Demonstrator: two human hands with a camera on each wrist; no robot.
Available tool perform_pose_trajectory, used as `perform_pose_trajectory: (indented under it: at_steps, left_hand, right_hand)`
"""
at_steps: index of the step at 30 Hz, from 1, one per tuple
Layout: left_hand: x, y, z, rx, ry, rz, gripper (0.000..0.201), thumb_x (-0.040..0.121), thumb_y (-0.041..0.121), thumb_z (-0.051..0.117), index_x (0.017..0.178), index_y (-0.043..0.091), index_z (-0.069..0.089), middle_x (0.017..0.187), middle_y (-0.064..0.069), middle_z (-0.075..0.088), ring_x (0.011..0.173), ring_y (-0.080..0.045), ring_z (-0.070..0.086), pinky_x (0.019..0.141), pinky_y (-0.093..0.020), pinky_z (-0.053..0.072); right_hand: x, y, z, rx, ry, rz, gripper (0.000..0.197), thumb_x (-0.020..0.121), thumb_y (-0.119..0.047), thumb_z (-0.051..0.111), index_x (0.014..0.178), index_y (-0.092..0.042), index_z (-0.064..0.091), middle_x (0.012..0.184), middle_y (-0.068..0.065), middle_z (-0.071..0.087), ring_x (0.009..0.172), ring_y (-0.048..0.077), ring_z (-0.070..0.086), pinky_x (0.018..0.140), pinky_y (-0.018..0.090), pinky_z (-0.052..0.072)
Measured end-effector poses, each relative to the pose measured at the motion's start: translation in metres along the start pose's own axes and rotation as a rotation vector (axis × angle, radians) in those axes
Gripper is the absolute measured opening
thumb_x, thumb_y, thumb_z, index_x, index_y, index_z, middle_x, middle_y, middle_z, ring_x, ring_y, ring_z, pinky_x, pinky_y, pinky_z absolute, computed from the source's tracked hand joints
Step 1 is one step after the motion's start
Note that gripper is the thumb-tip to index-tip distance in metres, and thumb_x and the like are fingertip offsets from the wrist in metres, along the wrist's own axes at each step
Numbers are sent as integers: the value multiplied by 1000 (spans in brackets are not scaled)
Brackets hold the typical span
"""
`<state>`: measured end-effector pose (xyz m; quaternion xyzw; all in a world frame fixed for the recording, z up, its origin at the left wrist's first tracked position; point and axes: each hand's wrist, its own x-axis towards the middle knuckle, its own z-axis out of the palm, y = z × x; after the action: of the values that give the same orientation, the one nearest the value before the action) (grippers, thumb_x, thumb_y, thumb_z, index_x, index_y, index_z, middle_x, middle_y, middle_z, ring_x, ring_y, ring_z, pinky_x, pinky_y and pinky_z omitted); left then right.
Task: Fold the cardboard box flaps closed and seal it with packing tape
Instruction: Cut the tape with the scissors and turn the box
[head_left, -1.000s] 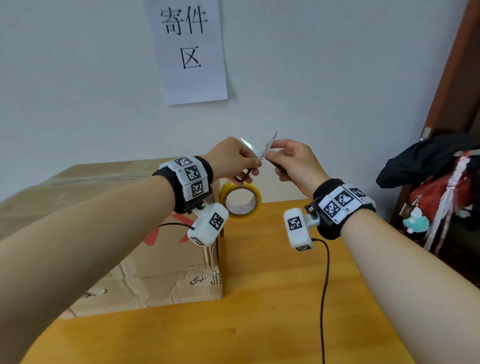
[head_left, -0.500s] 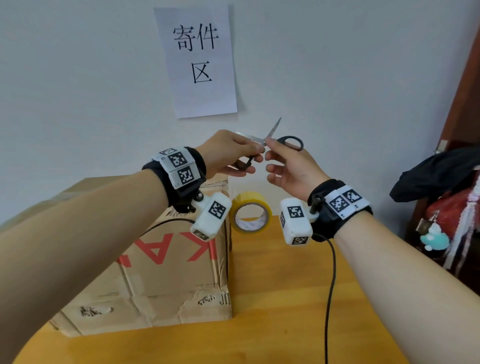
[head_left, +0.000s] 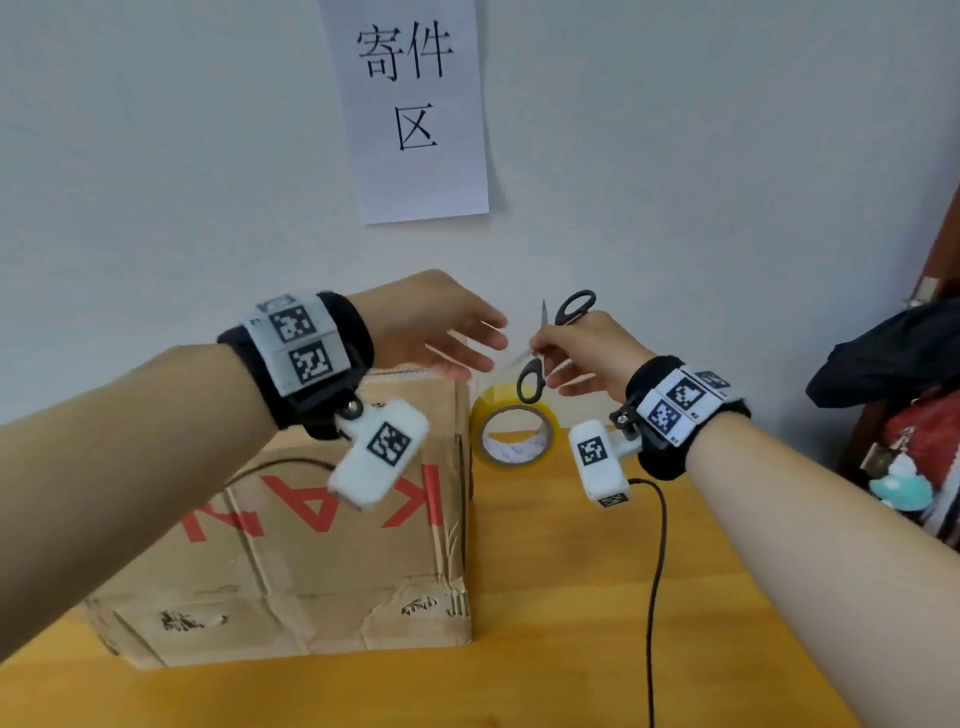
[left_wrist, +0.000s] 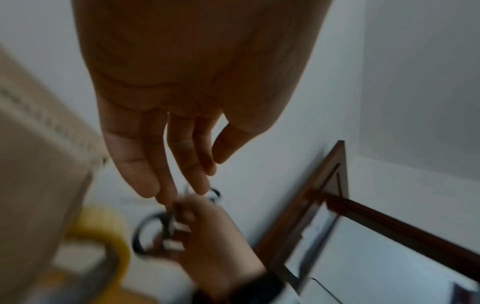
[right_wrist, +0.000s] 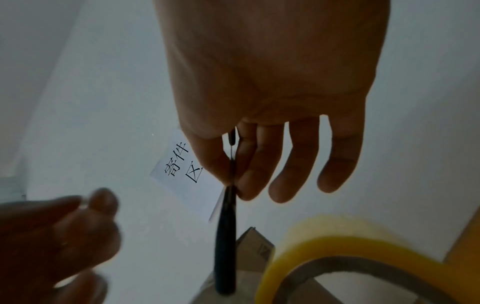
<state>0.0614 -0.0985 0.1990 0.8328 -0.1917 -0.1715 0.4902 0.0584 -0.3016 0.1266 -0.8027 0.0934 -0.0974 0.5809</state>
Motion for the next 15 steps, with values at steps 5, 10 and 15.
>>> perform_pose_trajectory:
  at_steps: [5, 10, 15]
  left_hand:
    - [-24, -17, 39, -169, -209, -65, 22, 100, 19, 58, 116, 7, 66, 108, -13, 74, 105, -33, 70, 85, -39, 60]
    - [-23, -32, 66, -312, -143, -27, 21, 99, 18, 58, 115, 7, 67, 117, -11, 71, 109, -30, 67, 93, -43, 57]
    - [-21, -49, 95, -403, -79, -125, 28, 96, 23, 61, 120, 9, 66, 107, -2, 70, 93, -23, 64, 78, -36, 54]
  right_hand:
    - [2, -4, -7, -113, -151, 56, 14, 80, -20, 72, 86, -7, 71, 76, 8, 71, 71, 23, 70, 79, 42, 61]
    - [-6, -8, -20, -125, -151, 53, 19, 85, -16, 72, 96, 0, 72, 78, 11, 70, 71, 25, 71, 77, 42, 62]
    - [-15, -9, -32, -107, -146, 50, 13, 87, -9, 70, 95, 0, 67, 82, 15, 66, 78, 30, 69, 76, 42, 62]
